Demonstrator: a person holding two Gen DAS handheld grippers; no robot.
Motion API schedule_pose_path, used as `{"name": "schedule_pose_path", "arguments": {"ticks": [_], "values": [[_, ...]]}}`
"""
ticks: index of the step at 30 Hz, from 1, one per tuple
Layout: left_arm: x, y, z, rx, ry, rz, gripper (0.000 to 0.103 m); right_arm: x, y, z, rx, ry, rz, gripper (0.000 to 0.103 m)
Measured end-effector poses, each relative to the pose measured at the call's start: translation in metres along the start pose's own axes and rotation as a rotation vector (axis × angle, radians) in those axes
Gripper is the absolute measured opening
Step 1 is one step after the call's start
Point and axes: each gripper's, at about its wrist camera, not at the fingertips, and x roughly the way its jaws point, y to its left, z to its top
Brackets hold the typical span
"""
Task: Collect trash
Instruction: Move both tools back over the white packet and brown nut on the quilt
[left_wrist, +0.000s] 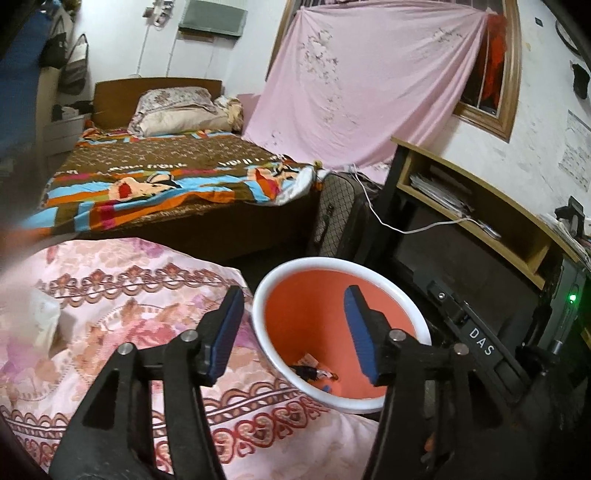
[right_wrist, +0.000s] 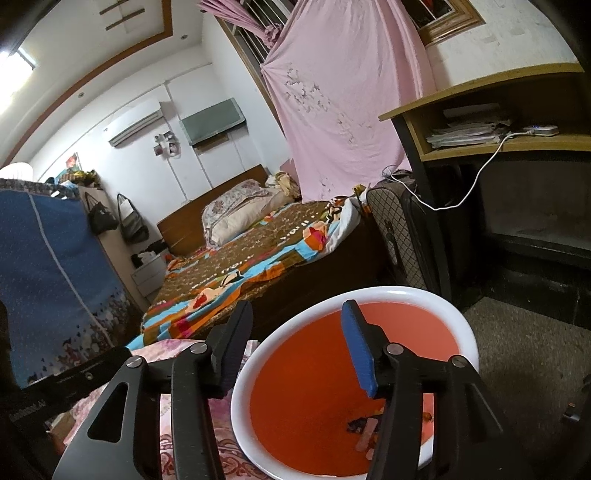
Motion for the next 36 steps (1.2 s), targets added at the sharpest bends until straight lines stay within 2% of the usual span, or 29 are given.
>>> {"name": "schedule_pose_path", "arguments": {"ticks": [5,10,15,20,24,30,36], "values": [[-0.014,0.013,-0.002,-0.007,-0.050,0.057,0.054,0.000,0.006,0.000,-0.007,-0.014,0.012,0.053],[-0.030,0.029,-0.003,-0.033,-0.110,0.101,0.063,-0.003,0.016,-0.002,-0.021,-0.040,0.040,0.065],[-0.046,0.041,-0.005,-0.052,-0.174,0.137,0.071,-0.009,0.030,-0.003,-0.052,-0.084,0.076,0.072],[-0.059,0.053,-0.009,-0.083,-0.238,0.175,0.092,-0.014,0.039,-0.004,-0.074,-0.119,0.095,0.083],[-0.068,0.057,-0.012,-0.088,-0.296,0.215,0.091,-0.018,0.041,-0.004,-0.075,-0.157,0.109,0.103],[-0.086,0.067,-0.019,-0.075,-0.357,0.269,0.091,-0.028,0.051,-0.004,-0.098,-0.231,0.149,0.103],[-0.099,0.080,-0.025,-0.045,-0.372,0.331,0.091,-0.027,0.072,-0.010,-0.141,-0.224,0.187,0.103]]}}
